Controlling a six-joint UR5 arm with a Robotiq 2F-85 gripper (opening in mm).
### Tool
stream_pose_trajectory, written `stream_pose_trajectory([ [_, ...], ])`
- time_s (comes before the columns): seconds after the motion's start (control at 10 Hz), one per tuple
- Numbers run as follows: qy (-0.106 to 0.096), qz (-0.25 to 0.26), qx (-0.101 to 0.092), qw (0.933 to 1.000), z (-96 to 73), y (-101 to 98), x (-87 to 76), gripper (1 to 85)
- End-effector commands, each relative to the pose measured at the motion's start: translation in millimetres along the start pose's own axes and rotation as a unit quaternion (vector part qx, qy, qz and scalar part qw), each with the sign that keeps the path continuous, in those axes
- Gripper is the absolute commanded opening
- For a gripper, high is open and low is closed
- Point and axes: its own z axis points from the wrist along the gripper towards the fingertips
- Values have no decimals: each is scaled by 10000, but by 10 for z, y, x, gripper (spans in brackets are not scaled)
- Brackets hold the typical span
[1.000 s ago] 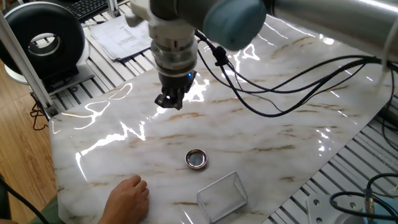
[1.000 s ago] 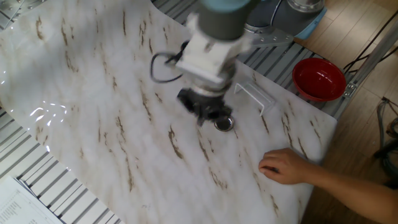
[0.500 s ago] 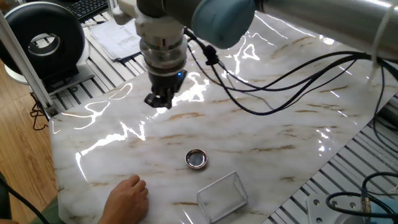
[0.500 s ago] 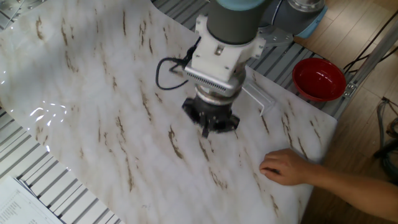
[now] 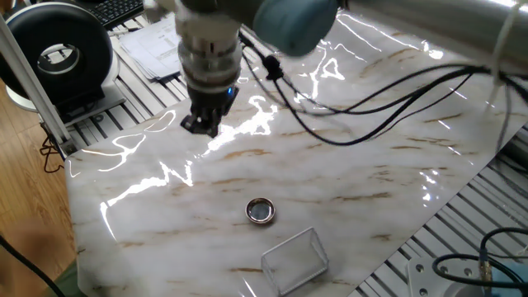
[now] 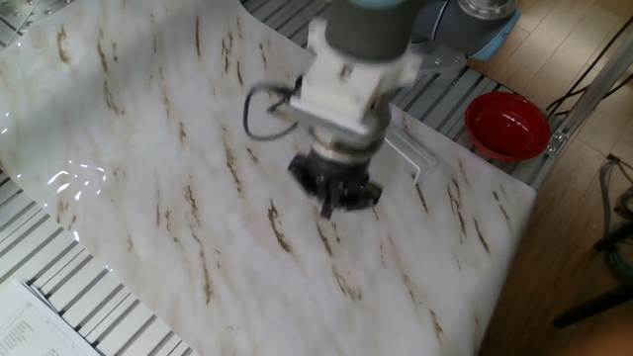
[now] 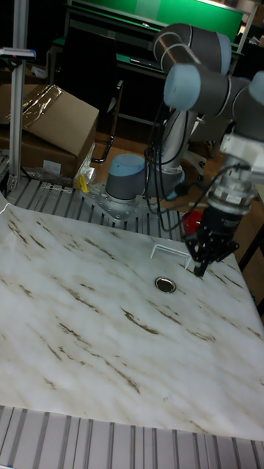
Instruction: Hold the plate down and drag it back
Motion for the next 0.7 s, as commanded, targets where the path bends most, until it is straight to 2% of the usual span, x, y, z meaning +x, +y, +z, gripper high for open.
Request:
stream_pose_trajectory([
  [0.0, 233, 300, 239, 9990, -536, -84, 275, 17],
  [0.1, 248, 261, 321, 9988, -440, -196, 288, 17],
  [0.2, 192, 243, 261, 9992, -350, -248, 304, 17],
  [0.4, 165, 93, 295, 9994, -227, -420, 428, 17],
  [0.6, 185, 248, 216, 9993, -165, -380, 405, 17],
])
